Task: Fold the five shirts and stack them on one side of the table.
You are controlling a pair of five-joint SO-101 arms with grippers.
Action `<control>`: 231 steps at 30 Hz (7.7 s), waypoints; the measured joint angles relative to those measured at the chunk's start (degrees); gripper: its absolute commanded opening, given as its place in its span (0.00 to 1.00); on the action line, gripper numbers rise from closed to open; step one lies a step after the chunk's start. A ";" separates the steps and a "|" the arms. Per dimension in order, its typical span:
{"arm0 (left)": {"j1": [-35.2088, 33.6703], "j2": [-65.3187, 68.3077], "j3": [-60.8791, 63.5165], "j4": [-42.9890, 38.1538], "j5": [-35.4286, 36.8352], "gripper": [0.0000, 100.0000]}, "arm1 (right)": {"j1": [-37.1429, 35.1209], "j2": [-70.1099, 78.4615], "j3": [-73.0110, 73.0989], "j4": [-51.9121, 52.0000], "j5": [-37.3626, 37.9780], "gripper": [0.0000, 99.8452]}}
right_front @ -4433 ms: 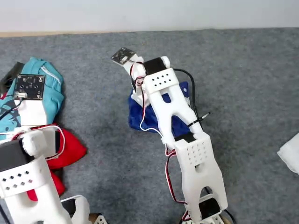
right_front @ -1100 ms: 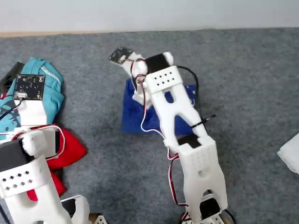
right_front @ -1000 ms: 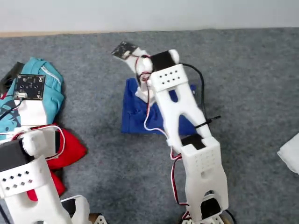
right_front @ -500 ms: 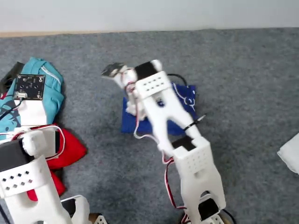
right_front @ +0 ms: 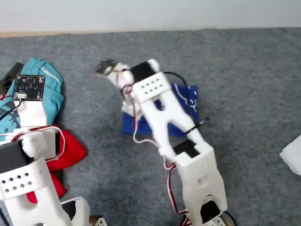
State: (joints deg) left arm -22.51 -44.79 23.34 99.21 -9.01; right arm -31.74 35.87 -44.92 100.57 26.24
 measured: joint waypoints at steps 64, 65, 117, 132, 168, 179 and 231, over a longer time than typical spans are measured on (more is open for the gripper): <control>0.00 0.00 0.00 0.00 0.00 0.00 | 7.38 2.29 0.18 -0.09 1.58 0.01; 0.00 0.00 0.00 0.00 0.00 0.00 | 8.00 1.32 0.97 -0.09 1.58 0.01; 0.00 0.00 0.00 0.00 0.00 0.00 | 9.67 -2.90 26.73 -3.52 -3.25 0.01; 0.00 0.00 -1.32 0.00 0.00 0.00 | 12.31 -23.30 22.95 -0.09 -11.25 0.01; 0.00 0.00 -8.62 0.09 -3.16 0.00 | 15.74 -9.32 31.74 -25.23 -60.04 0.35; 0.00 0.00 -8.62 0.09 -4.48 0.00 | 16.79 -0.97 31.30 -27.87 -60.04 0.35; 0.00 0.00 -8.62 0.09 -4.48 0.00 | 56.00 4.22 4.75 -11.60 14.42 0.23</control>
State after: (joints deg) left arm -22.51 -44.79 14.73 99.30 -13.49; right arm 24.26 40.09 -40.18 88.97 40.66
